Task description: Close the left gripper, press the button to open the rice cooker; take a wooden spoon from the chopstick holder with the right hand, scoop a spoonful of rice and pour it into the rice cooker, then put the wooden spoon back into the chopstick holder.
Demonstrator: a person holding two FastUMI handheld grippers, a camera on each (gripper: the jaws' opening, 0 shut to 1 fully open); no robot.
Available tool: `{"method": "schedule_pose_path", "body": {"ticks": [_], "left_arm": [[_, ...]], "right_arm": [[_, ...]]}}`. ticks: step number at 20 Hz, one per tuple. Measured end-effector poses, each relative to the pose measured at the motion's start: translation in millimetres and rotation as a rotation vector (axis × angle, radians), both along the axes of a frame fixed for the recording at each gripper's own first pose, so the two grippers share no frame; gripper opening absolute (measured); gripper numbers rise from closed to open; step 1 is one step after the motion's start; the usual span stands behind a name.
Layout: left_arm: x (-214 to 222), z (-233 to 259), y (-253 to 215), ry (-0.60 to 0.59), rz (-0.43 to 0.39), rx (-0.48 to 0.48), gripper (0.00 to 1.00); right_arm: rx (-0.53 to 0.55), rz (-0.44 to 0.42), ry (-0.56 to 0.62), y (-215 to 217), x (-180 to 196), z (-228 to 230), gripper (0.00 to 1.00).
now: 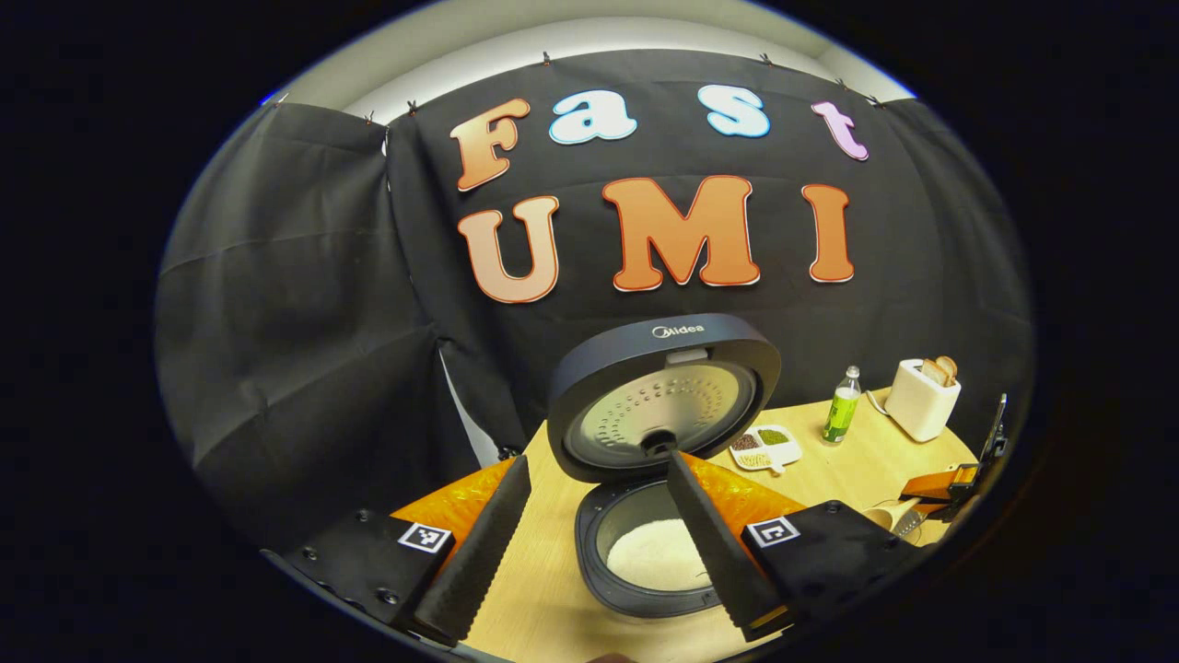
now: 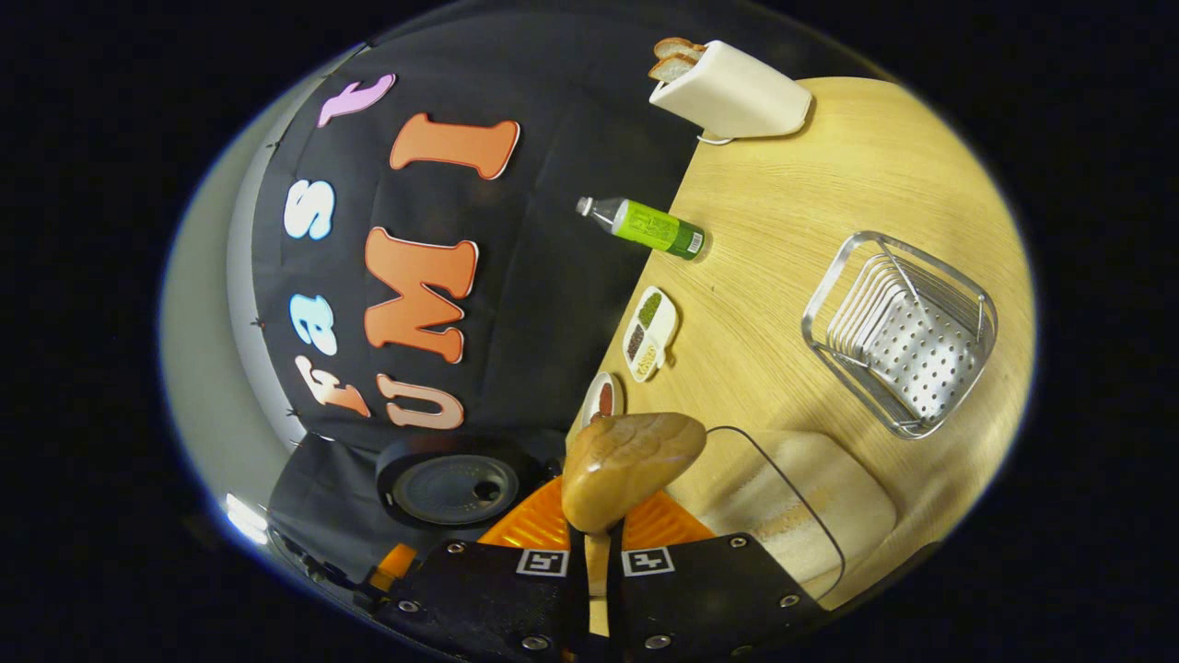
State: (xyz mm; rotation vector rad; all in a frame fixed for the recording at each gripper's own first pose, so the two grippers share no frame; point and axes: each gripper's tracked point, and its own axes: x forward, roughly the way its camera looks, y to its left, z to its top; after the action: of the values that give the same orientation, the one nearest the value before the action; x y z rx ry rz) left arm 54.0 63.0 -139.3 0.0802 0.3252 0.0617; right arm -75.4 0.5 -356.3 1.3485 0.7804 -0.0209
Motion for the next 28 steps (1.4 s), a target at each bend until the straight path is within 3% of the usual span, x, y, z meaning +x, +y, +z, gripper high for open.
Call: {"method": "schedule_pose_path", "body": {"ticks": [2, 3, 5, 6, 7, 14, 15, 16, 18, 19, 20, 21, 22, 25, 26, 28], "left_arm": [[-2, 1, -2, -0.011, 0.011, -0.009, 0.94], [-3, 1, -2, -0.017, 0.017, -0.015, 1.00], [-6, 3, 0, -0.031, 0.038, -0.026, 1.00], [-9, 3, 3, -0.031, 0.055, -0.024, 0.94], [-12, 2, 7, -0.036, 0.069, -0.027, 0.94], [-37, 11, 31, -0.076, 0.156, -0.008, 0.94], [-40, 11, 31, -0.074, 0.163, -0.004, 0.94], [-44, 11, 32, -0.073, 0.169, -0.004, 1.00], [-53, 9, 36, -0.070, 0.186, -0.005, 1.00], [-56, 8, 40, -0.068, 0.196, -0.002, 0.94], [-60, 6, 45, -0.063, 0.210, 0.006, 1.00], [-64, 7, 50, -0.062, 0.225, 0.012, 1.00], [-68, 8, 54, -0.063, 0.238, 0.012, 0.94], [-80, 5, 65, -0.059, 0.274, 0.009, 0.94], [-84, 5, 68, -0.059, 0.287, 0.011, 1.00], [-91, 5, 73, -0.058, 0.308, 0.016, 0.94]], "right_arm": [[0.072, -0.014, -0.022, -1, 9, 14, 0.07], [0.100, -0.018, -0.033, -1, 14, 21, 0.07], [0.160, -0.026, -0.048, 1, 25, 33, 0.07], [0.192, -0.032, -0.052, 3, 31, 39, 0.07], [0.217, -0.032, -0.056, 6, 36, 43, 0.07], [0.278, 0.050, -0.068, 53, 74, 72, 0.07], [0.275, 0.061, -0.071, 60, 79, 76, 0.07], [0.270, 0.073, -0.070, 68, 85, 80, 0.07], [0.240, 0.099, -0.058, 81, 94, 79, 0.07], [0.218, 0.110, -0.050, 87, 97, 77, 0.07], [0.197, 0.123, -0.048, 93, 101, 76, 0.07], [0.180, 0.136, -0.050, 98, 104, 78, 0.07], [0.165, 0.148, -0.053, 104, 108, 79, 0.07], [0.089, 0.188, -0.073, 119, 116, 77, 0.07], [0.050, 0.202, -0.082, 121, 118, 75, 0.07], [-0.026, 0.233, -0.107, 131, 122, 77, 0.07]]}}
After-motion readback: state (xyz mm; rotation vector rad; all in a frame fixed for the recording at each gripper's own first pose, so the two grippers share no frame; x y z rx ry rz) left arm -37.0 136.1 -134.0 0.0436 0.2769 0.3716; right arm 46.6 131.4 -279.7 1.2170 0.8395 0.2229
